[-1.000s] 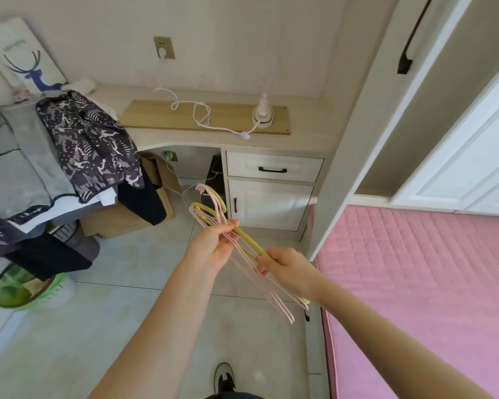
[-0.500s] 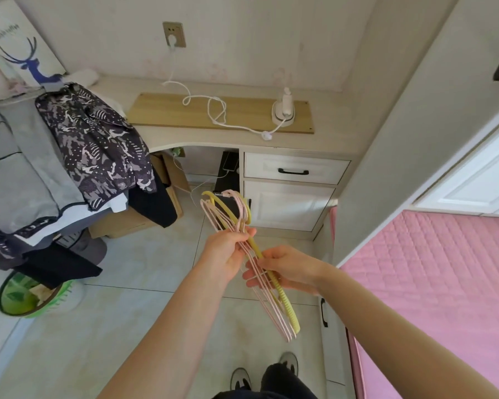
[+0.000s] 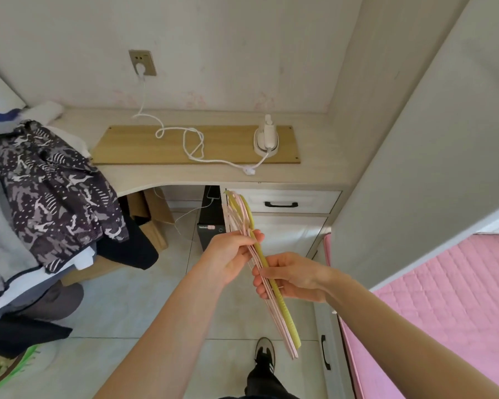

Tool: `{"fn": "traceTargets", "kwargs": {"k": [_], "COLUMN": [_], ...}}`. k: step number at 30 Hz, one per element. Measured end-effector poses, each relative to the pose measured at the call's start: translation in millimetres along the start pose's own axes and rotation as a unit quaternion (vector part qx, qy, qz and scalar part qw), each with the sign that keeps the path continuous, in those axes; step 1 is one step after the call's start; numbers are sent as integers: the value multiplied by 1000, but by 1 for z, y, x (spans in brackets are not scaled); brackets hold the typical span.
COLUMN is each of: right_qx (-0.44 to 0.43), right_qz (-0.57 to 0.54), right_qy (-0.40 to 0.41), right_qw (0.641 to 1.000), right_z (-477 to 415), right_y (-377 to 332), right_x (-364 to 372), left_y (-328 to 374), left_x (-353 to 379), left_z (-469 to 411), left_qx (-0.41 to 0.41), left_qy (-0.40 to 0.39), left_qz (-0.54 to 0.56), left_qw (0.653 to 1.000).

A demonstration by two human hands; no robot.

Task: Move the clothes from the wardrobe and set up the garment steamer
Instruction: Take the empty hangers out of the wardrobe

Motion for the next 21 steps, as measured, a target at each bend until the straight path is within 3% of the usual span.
{"fn": "traceTargets", "kwargs": {"k": [7,11,13,16,21], "right_qx": [-56,-91,-106,-124,-144], "right_qz": [-14,-18,-26,-34,-48], "right_qy": [22,55,72,103,168], "right_qw": [998,994,991,986,974], "right_z": [9,17,20,21,18], "right_y": [-53,-79,-89,-102,-124], "right_x": [-68,-98,-111,-130,-159], "left_y": [50,79,95,120,153], "left_x": [45,71,86,107,134], "left_z": [-67,-99,-110,-126,-166], "left_qx": [12,48,63,115,108], "left_qy": [-1,20,17,-12,-156], "left_qz": [-167,-378,-430,-463,-374], "left_qw": [986,925,900,878,908]}}
Point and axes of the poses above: each hand's wrist, its own z-axis away from the middle knuckle, its own x-axis out of the palm, y = z × x, the point moved 1 cm from there along -z, towards the middle knuckle, and after that the axes turned 11 degrees about -y, right-handed, at the moved point
